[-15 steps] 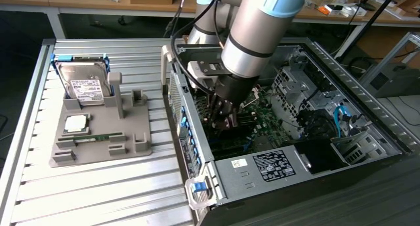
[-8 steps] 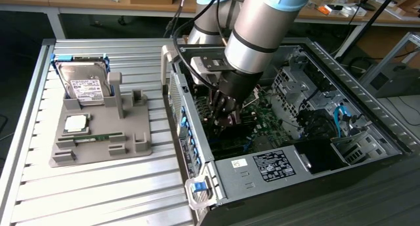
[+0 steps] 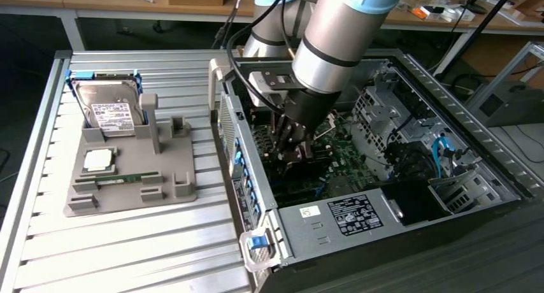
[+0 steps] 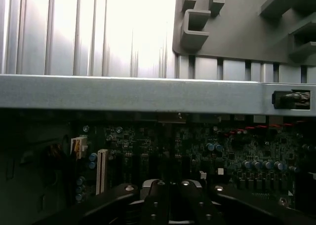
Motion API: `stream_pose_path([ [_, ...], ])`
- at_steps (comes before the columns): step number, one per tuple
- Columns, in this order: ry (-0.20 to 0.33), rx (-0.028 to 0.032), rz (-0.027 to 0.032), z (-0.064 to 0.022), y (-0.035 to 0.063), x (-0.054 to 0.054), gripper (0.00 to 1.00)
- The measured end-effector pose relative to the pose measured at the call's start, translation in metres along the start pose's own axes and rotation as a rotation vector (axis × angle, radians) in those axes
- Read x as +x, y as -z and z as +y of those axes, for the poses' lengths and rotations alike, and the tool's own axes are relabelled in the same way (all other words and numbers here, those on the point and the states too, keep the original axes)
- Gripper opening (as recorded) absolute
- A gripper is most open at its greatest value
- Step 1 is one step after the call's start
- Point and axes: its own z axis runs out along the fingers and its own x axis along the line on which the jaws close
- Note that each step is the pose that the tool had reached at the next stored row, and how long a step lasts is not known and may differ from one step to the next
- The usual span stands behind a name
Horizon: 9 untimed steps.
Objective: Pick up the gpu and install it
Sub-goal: 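Press down on the gpu until it lock into place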
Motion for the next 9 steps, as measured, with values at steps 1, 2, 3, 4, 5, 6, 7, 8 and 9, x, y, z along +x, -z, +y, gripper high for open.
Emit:
stream_pose_path([
  [1, 0.0, -0.0001, -0.0001, -0.0001, -0.0004, -0.0007, 0.11],
  [2, 0.0, -0.0003, -0.0002, -0.0002, -0.0007, -0.001, 0.11],
  [3, 0.0, -0.0009, -0.0005, -0.0002, -0.0014, -0.0015, 0.11],
  [4, 0.0, -0.0019, -0.0006, -0.0003, -0.002, -0.0021, 0.11],
  [5, 0.0, -0.0027, -0.0005, -0.0004, -0.0026, -0.0028, 0.11],
  [6, 0.0, -0.0034, -0.0008, -0.0005, -0.0033, -0.0036, 0.11],
  [7, 0.0, -0.0042, -0.001, -0.0007, -0.0041, -0.0046, 0.11],
  [8, 0.0, -0.005, -0.0009, -0.0009, -0.0045, -0.0056, 0.11],
  [9, 0.0, -0.0053, -0.0009, -0.001, -0.0047, -0.0061, 0.11],
])
